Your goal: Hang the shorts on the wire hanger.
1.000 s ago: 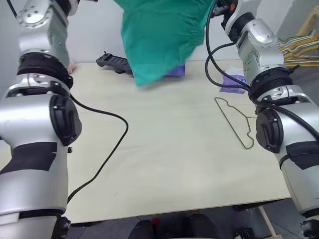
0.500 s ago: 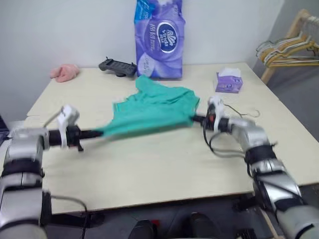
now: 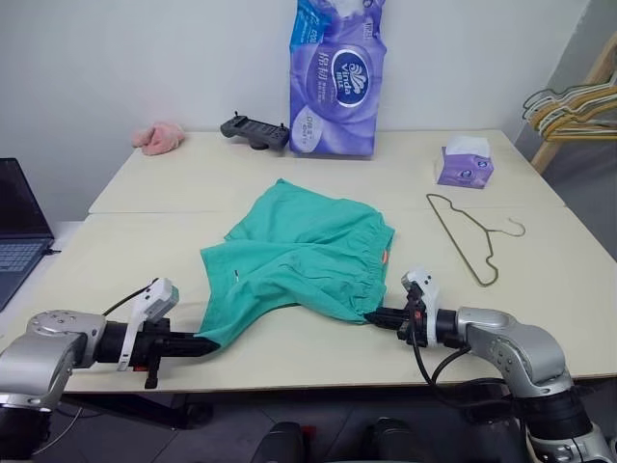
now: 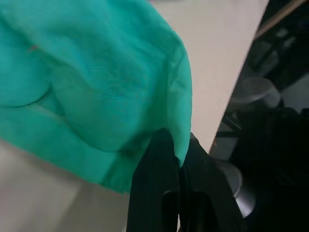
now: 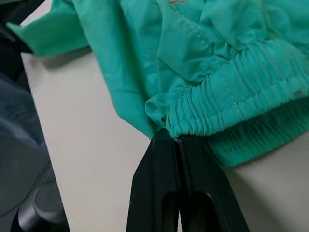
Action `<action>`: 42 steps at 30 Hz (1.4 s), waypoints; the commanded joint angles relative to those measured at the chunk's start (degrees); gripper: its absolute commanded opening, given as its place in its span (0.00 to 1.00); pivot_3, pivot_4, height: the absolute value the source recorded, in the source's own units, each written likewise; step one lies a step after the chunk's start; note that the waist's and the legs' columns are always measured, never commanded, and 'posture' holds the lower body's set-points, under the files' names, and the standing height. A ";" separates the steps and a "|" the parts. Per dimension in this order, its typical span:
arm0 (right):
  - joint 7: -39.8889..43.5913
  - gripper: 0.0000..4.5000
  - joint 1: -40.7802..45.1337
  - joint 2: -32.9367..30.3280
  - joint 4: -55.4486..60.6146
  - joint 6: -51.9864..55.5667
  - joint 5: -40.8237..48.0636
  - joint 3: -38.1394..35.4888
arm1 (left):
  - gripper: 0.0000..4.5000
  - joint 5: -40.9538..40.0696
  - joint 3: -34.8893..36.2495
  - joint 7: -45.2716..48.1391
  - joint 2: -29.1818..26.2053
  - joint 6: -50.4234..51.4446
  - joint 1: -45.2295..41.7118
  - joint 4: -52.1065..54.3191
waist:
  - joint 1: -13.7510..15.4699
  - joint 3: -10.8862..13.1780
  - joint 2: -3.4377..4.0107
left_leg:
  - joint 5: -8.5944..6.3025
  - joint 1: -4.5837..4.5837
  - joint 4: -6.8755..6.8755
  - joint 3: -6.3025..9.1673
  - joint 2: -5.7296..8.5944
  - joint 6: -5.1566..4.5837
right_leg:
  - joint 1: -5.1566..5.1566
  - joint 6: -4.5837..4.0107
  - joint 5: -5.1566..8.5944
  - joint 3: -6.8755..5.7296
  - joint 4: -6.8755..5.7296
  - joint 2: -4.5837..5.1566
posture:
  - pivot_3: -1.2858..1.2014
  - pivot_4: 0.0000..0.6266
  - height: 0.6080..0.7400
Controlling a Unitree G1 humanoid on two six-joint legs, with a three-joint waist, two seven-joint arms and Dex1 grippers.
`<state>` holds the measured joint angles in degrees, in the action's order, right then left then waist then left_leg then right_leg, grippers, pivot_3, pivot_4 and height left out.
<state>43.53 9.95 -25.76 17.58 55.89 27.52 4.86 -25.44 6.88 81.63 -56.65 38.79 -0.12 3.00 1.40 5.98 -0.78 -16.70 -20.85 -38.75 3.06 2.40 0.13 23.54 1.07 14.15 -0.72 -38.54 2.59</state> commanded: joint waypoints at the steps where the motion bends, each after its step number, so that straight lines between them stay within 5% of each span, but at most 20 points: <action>1: -1.06 0.00 -1.06 -0.54 3.79 0.90 2.37 -1.81 | 0.01 -1.08 0.19 -0.08 -2.04 0.73 0.10 2.26 | -0.11 0.03 0.00 | -0.01 0.00 0.00 0.00 -0.01 0.00 | 0.00 0.00 0.00 0.00 0.00 -0.01 | 0.53 0.15 1.00; 10: 1.88 0.00 -6.80 -7.99 7.52 2.64 7.93 -6.03 | 0.01 -0.04 -1.98 5.31 -7.54 -2.62 0.57 -0.98 | -0.22 0.28 -0.02 | -0.02 0.00 0.01 -0.01 -0.07 0.00 | -0.03 0.05 0.06 -0.02 0.15 -0.09 | 0.53 0.16 1.00; 19: 2.42 0.00 -9.61 -11.00 9.22 1.88 10.11 -4.61 | 0.01 5.93 -3.33 10.76 -11.63 -19.22 8.40 -8.42 | -0.34 0.38 0.06 | -0.03 0.06 0.42 -0.02 -0.24 -0.01 | -0.09 0.03 0.03 -0.03 0.58 -0.25 | 0.54 0.16 1.00; 38: 3.03 0.00 -20.34 -14.40 14.26 0.34 12.48 -3.90 | 0.01 10.72 -9.27 10.75 -8.95 -29.43 3.85 -17.80 | -0.10 0.48 -0.14 | -0.03 0.06 0.64 -0.03 -0.26 -0.01 | -0.10 0.07 0.02 -0.05 0.82 -0.25 | 0.53 0.15 1.00; 42: 3.33 0.14 -21.19 -14.66 14.13 -0.41 12.54 -3.75 | 0.19 9.40 -12.09 10.87 -10.82 -29.73 3.15 -19.28 | -0.10 0.49 -0.09 | -0.03 0.06 0.65 -0.03 -0.25 -0.01 | -0.10 0.08 0.02 -0.04 0.83 -0.25 | 0.53 0.15 1.00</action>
<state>46.73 -10.93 -39.78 31.00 56.49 39.54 2.06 -16.09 -4.38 92.27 -65.71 9.40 3.59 -14.70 1.30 6.47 -0.87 -16.73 -20.79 -38.10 3.02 2.15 0.12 23.45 1.15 14.17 -0.76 -37.71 2.35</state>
